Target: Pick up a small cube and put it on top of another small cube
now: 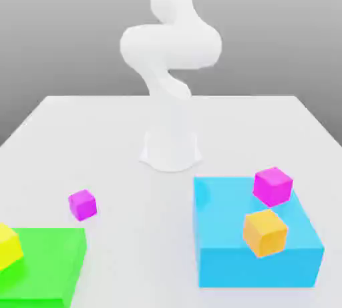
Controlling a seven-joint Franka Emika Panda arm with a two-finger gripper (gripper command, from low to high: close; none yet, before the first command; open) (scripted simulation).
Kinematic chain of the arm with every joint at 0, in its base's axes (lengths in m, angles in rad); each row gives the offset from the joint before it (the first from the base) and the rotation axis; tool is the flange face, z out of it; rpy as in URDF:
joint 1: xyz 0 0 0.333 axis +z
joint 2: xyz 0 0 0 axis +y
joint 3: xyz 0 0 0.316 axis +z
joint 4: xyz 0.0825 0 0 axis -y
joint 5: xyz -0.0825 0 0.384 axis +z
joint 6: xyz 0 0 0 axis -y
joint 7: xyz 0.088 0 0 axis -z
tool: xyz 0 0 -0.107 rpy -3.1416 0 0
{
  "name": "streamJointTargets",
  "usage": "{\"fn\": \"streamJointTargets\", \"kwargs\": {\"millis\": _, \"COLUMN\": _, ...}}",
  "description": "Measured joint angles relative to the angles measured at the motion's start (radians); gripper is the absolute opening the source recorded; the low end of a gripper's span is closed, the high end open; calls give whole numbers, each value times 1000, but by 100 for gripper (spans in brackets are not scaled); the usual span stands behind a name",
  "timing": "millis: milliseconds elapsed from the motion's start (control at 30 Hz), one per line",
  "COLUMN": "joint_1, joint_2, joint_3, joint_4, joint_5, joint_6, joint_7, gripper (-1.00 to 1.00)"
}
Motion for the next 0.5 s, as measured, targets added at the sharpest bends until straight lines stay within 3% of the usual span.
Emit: {"fn": "streamJointTargets", "kwargs": {"millis": 500, "joint_1": -315, "joint_2": 433, "joint_3": -128, "joint_4": -394, "joint_5": -121, "joint_6": 354, "joint_7": 179, "gripper": 0}}
